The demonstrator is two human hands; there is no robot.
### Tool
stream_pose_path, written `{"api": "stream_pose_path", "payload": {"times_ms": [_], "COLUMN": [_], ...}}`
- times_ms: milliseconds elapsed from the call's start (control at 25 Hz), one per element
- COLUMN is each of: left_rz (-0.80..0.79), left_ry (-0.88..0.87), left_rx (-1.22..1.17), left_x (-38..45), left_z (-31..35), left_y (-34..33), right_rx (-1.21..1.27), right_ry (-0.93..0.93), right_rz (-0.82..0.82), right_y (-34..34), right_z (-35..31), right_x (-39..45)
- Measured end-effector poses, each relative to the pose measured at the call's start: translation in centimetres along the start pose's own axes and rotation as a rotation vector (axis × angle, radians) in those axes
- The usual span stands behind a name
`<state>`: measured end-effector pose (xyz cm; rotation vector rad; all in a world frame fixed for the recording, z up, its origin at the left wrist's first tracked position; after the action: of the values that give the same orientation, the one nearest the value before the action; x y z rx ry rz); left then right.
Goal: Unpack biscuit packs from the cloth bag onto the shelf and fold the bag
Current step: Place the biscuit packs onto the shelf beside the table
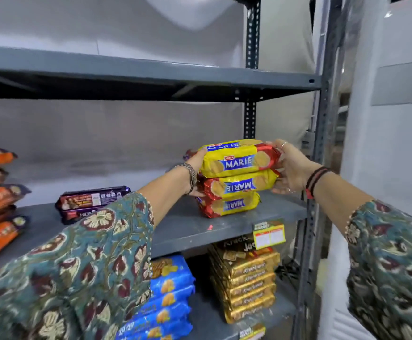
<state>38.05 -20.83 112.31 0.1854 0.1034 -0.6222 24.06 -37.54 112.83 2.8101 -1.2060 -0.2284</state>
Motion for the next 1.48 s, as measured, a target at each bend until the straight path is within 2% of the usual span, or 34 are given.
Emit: {"api": "stream_pose_path", "payload": {"times_ms": [280, 440, 560, 840, 920, 1000, 1080, 1160, 1240, 1320, 1480], "left_rz": [0.064, 0.069, 0.066, 0.026, 0.066, 0.178, 0.298, 0.342, 0.287, 0.139, -0.175], "left_ry": [0.095, 0.063, 0.041, -0.051, -0.059, -0.089, -0.096, -0.136, -0.182, -0.169, 0.034], "left_rx": [-0.017, -0.037, -0.023, -0.087, -0.169, -0.286, -0.290, -0.290, -0.301, -0.295, -0.191], "left_x": [6.3, 8.0, 7.6, 4.5, 3.7, 3.4, 3.3, 2.9, 0.4, -2.7, -7.4], "left_z": [-0.9, -1.1, -1.1, -2.2, -3.1, -4.6, -6.8, -9.7, -12.4, -15.4, -22.2], "left_y": [0.4, -0.2, -0.6, -0.8, -0.9, -0.5, -0.4, -1.5, -3.9, -7.2, -14.6], "right_rx": [-0.036, -0.022, -0.030, -0.031, -0.040, -0.052, -0.037, -0.015, -0.013, -0.036, -0.036], "right_ry": [0.020, -0.021, -0.007, 0.069, 0.078, 0.081, 0.069, 0.040, -0.013, -0.068, -0.193], "right_rz": [0.026, 0.032, 0.047, 0.200, 0.248, 0.300, 0.315, 0.300, 0.269, 0.234, 0.309], "right_y": [-3.0, -2.9, -2.8, -3.2, -2.6, -1.3, 0.6, 2.6, 5.1, 8.2, 15.5], "right_z": [0.7, 1.9, 2.5, 2.9, 3.2, 4.0, 5.7, 8.0, 11.1, 15.0, 24.4], "right_x": [7.7, 9.6, 10.2, 9.9, 9.1, 8.0, 6.0, 3.4, 0.0, -3.6, -11.7]}}
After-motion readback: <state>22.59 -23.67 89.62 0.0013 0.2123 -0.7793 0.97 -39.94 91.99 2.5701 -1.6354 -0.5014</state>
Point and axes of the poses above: each hand's wrist, its own x-axis towards the middle knuckle, its own y-axis out of the back of the hand, z = x × y, the point moved 1 cm from there along x, towards the middle knuckle, and after that the axes turned 3 degrees about z, right-handed, at the moved point
